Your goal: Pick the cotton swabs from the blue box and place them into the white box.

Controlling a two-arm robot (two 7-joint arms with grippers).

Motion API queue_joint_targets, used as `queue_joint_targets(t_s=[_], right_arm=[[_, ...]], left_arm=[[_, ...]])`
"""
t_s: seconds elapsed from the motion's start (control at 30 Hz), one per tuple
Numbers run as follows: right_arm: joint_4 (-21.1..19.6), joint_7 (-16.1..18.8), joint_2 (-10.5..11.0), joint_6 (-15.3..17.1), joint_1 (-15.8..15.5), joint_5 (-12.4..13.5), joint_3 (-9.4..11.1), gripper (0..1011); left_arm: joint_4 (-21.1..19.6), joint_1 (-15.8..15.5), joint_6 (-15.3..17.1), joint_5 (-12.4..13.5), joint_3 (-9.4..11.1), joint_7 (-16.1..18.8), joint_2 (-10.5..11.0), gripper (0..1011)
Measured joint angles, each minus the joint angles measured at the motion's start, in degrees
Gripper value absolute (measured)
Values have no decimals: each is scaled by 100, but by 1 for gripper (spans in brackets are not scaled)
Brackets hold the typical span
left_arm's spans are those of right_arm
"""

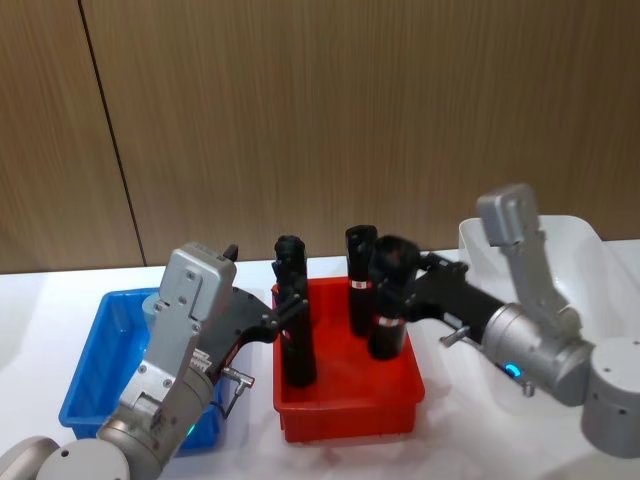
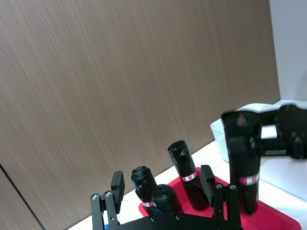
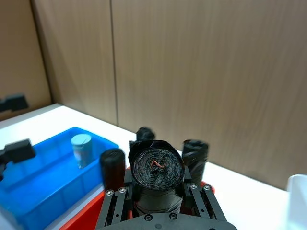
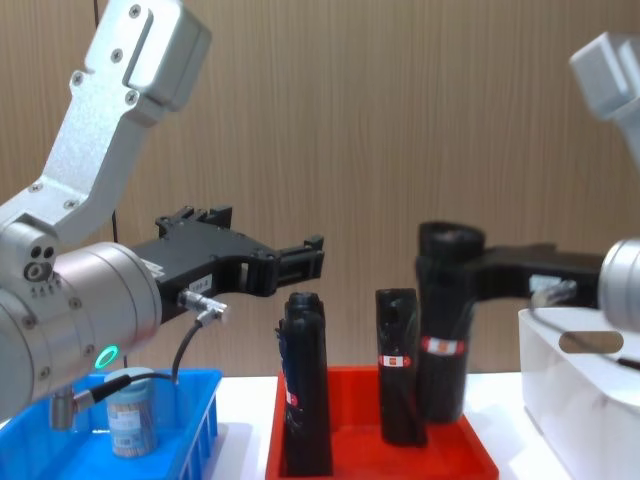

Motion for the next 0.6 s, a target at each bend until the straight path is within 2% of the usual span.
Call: queue_joint_targets(t_s=[0.27,0.6], right_arm=[[-334,-241,224,-50,-25,130,245,544],[-477,-549,477,-75,22,186,547,544]], left_arm=[[0,0,0,0,0,0,0,1004],[0,0,0,0,0,0,0,1004]])
